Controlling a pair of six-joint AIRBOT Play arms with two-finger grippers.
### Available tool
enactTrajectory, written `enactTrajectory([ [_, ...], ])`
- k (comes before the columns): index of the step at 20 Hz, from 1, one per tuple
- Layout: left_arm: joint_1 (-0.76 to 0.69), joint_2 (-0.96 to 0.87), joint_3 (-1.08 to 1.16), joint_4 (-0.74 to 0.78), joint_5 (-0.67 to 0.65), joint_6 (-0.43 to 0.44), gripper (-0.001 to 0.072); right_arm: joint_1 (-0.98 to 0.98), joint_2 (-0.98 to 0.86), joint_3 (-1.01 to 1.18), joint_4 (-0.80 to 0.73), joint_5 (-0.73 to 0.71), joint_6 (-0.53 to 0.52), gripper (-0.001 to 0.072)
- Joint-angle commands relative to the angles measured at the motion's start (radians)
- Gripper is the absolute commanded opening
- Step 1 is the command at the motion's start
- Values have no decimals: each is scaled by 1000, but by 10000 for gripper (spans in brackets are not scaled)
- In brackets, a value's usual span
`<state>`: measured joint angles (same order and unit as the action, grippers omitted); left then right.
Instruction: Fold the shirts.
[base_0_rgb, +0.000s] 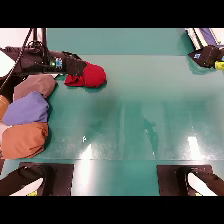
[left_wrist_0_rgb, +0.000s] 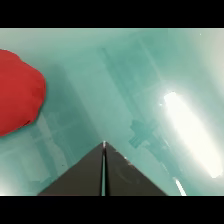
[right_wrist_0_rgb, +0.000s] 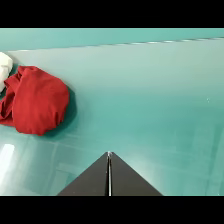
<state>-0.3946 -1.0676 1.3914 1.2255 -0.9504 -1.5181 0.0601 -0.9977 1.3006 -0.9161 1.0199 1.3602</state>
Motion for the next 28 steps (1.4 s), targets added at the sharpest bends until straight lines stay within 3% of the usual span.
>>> enactTrajectory([
  [1, 0, 0, 1, 0, 0, 0, 27, 1, 0, 0, 0, 0, 0, 15],
  [15, 0, 0, 1, -17, 0, 0, 27, 1, 0, 0, 0, 0, 0, 15],
  [18, 0, -9, 0, 43, 68, 0, 34, 1, 0, 0, 1, 1, 0, 15],
  [20, 6, -52, 0, 171, 123, -61, 508, 1, 0, 0, 6, 0, 0, 15],
  [23, 50, -193, 0, 304, 171, -190, 498, 1, 0, 0, 8, 0, 0, 15],
  [28, 163, -479, 1, 148, 332, -228, 499, 1, 1, 1, 8, -3, 0, 15],
])
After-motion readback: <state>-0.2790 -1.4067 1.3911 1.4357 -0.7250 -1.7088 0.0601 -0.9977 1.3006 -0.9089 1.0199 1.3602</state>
